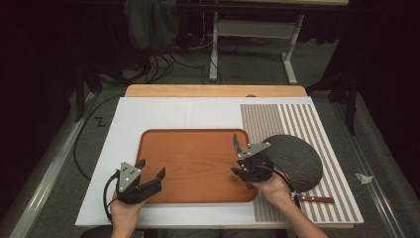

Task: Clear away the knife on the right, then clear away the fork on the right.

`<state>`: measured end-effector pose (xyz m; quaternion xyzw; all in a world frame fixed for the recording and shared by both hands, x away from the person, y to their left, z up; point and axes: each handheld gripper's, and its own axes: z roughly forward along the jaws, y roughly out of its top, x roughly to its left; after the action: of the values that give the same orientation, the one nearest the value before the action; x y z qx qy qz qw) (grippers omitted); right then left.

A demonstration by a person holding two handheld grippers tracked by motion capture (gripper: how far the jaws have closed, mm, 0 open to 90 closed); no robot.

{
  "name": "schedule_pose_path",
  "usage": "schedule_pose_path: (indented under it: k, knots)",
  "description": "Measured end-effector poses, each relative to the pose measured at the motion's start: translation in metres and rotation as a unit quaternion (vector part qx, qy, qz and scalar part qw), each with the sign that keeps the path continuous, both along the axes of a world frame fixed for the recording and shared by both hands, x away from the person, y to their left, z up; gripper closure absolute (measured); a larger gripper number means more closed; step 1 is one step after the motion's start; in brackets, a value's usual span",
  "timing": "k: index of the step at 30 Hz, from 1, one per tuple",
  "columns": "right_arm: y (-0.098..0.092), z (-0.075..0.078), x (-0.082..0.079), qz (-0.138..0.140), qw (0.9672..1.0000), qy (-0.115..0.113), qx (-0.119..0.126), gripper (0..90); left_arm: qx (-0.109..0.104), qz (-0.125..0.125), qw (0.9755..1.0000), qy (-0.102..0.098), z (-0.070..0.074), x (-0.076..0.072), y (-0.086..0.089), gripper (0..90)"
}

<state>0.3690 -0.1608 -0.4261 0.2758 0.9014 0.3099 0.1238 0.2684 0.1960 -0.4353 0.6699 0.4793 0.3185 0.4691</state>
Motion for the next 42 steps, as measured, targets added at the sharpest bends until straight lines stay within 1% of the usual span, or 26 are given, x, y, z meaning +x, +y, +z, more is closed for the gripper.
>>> schedule_pose_path:
  k: [1, 2, 3, 4, 8, 10, 11, 12, 15, 17, 18, 20, 22, 24, 28, 29, 33, 34, 35, 36, 38, 41, 42]
  knots:
    - [0.0, 0.0, 0.0, 0.0, 1.0, 0.0, 0.0, 60.6, 0.0, 0.0, 1.0, 0.0, 0.0, 0.0, 0.0, 26.8]
    - [-0.004, 0.003, -0.002, 0.005, 0.9999, -0.007, 0.01, 56.1, 0.019, -0.002, 0.9998, -0.007, 0.001, -0.001, -0.003, 26.8]
    - [-0.004, 0.003, -0.002, 0.005, 0.9999, -0.007, 0.01, 56.1, 0.019, -0.002, 0.9998, -0.007, 0.001, -0.001, -0.003, 26.8]
    - [-0.008, 0.004, -0.004, 0.007, 0.9997, -0.011, 0.022, 53.6, 0.028, -0.007, 0.9996, -0.006, 0.0, -0.001, -0.006, 26.8]
    - [-0.017, 0.006, -0.007, 0.003, 0.9988, -0.026, 0.041, 48.7, 0.027, -0.009, 0.9996, -0.006, 0.0, -0.002, -0.006, 26.8]
    - [-0.021, 0.007, -0.008, 0.001, 0.9983, -0.033, 0.047, 47.7, 0.023, -0.007, 0.9997, -0.005, 0.0, -0.001, -0.005, 26.8]
    - [-0.024, 0.008, -0.009, -0.003, 0.9983, -0.036, 0.046, 46.8, 0.023, -0.007, 0.9997, -0.005, 0.0, -0.001, -0.005, 26.8]
    - [-0.026, 0.008, -0.009, -0.007, 0.9978, -0.041, 0.051, 45.6, 0.021, -0.005, 0.9997, -0.005, 0.0, 0.0, -0.004, 26.8]
    - [-0.032, 0.009, -0.009, -0.019, 0.9966, -0.043, 0.068, 42.0, 0.022, -0.005, 0.9997, -0.003, 0.0, 0.0, -0.004, 26.8]
    - [-0.036, 0.01, -0.01, -0.03, 0.9953, -0.051, 0.077, 37.5, 0.02, -0.005, 0.9998, -0.003, 0.0, 0.0, -0.003, 26.7]
    - [-0.039, 0.01, -0.011, -0.033, 0.9943, -0.055, 0.085, 37.6, 0.02, -0.004, 0.9998, -0.001, 0.0, 0.0, -0.003, 26.8]
    - [-0.043, 0.011, -0.012, -0.035, 0.9932, -0.057, 0.095, 37.2, 0.021, -0.004, 0.9998, 0.0, 0.0, 0.0, -0.003, 26.7]
    - [-0.047, 0.011, -0.014, -0.037, 0.9924, -0.063, 0.099, 37.3, 0.019, -0.003, 0.9998, 0.0, 0.0, 0.0, -0.002, 26.8]
    - [-0.051, 0.01, -0.016, -0.037, 0.9921, -0.063, 0.102, 37.1, 0.018, -0.003, 0.9998, 0.0, 0.0, -0.001, -0.002, 26.8]
    - [-0.059, 0.01, -0.02, -0.039, 0.9907, -0.075, 0.107, 36.5, 0.016, -0.001, 0.9999, 0.004, 0.0, 0.001, -0.001, 26.8]
    - [-0.06, 0.01, -0.021, -0.042, 0.9904, -0.075, 0.109, 36.3, 0.014, 0.0, 0.9999, 0.005, 0.0, 0.002, -0.001, 26.8]
    - [-0.063, 0.012, -0.023, -0.044, 0.9878, -0.085, 0.123, 36.2, 0.011, 0.004, 0.9999, 0.005, 0.0, 0.001, 0.0, 26.8]
    - [-0.063, 0.012, -0.023, -0.044, 0.9878, -0.085, 0.123, 36.2, 0.01, 0.004, 0.9999, 0.005, 0.0, 0.001, 0.0, 26.8]
    - [-0.064, 0.012, -0.024, -0.047, 0.9861, -0.09, 0.132, 34.6, 0.01, 0.004, 0.9999, 0.005, 0.0, 0.001, 0.0, 26.7]
    - [-0.064, 0.012, -0.024, -0.047, 0.9861, -0.09, 0.132, 34.6, 0.011, 0.004, 0.9999, 0.005, 0.0, 0.001, 0.0, 26.7]
    - [-0.066, 0.014, -0.025, -0.052, 0.984, -0.097, 0.14, 32.1, 0.012, 0.003, 0.9999, 0.005, 0.0, 0.001, 0.001, 26.8]
    - [-0.068, 0.014, -0.026, -0.052, 0.9838, -0.096, 0.142, 32.3, 0.012, 0.003, 0.9999, 0.004, 0.0, 0.001, 0.001, 26.8]
    - [-0.07, 0.015, -0.03, -0.051, 0.983, -0.104, 0.142, 32.4, 0.013, 0.002, 0.9999, 0.004, 0.0, 0.001, 0.0, 26.7]
